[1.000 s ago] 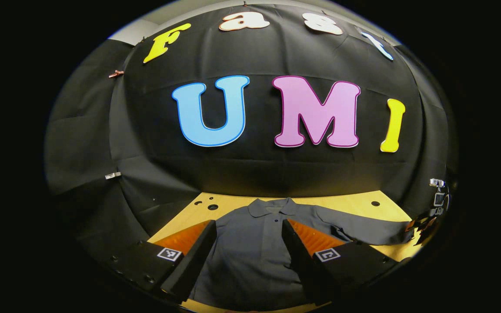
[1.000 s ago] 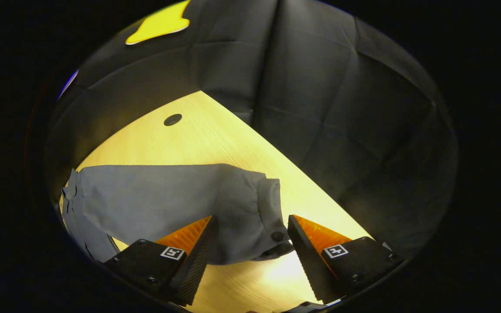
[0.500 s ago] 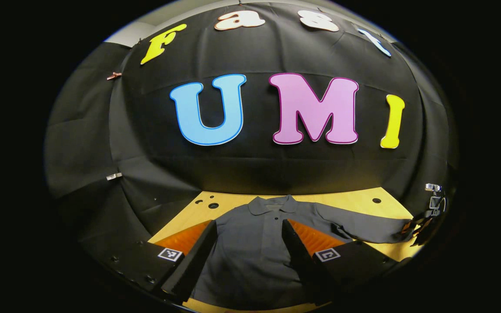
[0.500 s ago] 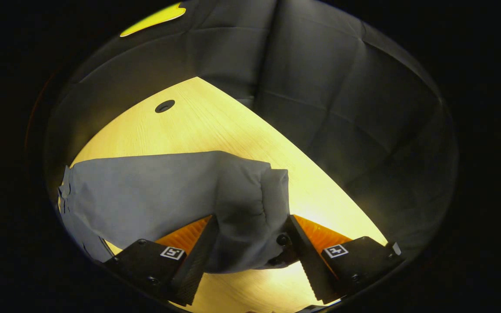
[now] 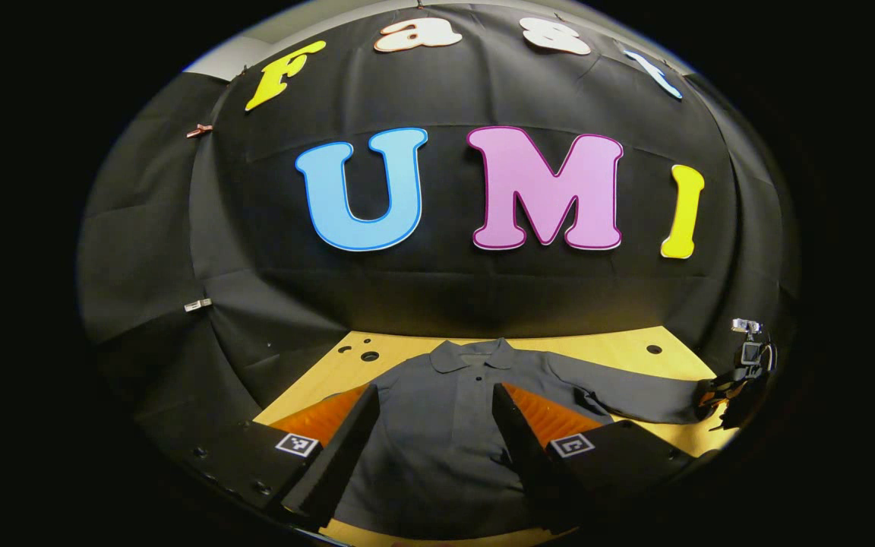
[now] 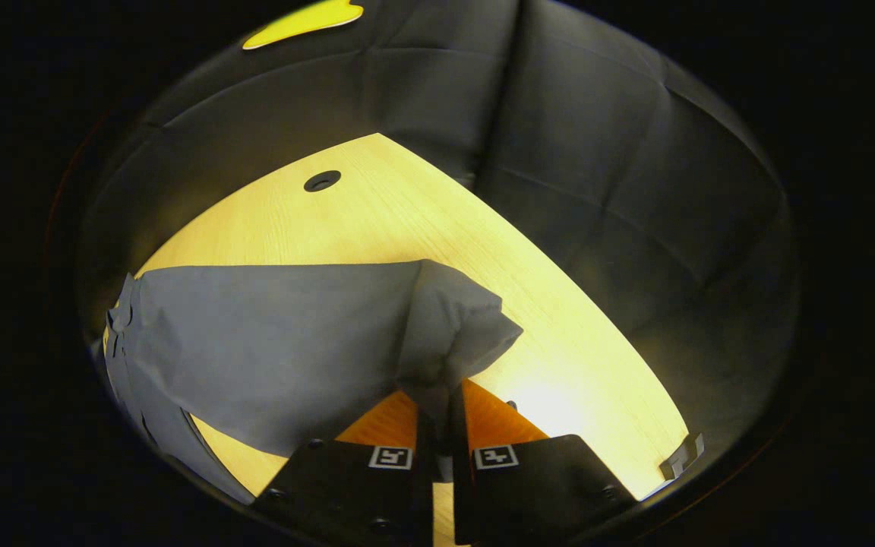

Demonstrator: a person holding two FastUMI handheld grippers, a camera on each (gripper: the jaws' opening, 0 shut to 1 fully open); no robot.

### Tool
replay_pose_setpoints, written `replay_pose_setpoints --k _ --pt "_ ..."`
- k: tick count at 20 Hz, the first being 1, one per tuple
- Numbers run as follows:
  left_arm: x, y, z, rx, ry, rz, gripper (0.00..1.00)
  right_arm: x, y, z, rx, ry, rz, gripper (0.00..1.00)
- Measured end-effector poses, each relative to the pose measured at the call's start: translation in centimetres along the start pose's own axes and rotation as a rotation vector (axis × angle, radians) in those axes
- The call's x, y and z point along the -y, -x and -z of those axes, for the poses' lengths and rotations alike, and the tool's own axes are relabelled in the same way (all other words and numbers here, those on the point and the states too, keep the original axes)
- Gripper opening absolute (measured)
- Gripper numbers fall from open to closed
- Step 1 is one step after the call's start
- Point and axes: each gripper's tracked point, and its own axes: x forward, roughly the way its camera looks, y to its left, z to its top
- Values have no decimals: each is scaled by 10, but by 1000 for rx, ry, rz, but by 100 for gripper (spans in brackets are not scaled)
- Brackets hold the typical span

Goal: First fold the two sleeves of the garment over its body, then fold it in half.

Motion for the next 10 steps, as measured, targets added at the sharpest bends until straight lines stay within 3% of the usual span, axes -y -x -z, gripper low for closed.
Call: replay_pose_setpoints --k 1,2,4,5,6,7,8,10 --pt "-2 1 1 -1 1 -1 95 -2 2 0 -1 7 -3 14" --pt "-5 2 1 -2 2 -6 95 -2 4 -1 -2 6 -18 2" --pt "-12 3 2 -5 8 -17 95 -6 4 0 -20 -12 -41 5" --pt "-17 4 4 -6 12 -23 95 -8 6 -3 -15 -20 -50 0" --pt "-23 3 4 -6 16 -30 95 -11 9 -10 0 -20 -61 5" --pt "-26 4 5 -8 21 -34 95 -13 13 -19 20 -10 -67 0" --pt "-30 4 6 -11 29 -37 95 -18 20 -30 45 7 -78 5" --pt "-37 4 9 -17 41 -39 95 -31 35 -45 91 45 -105 5"
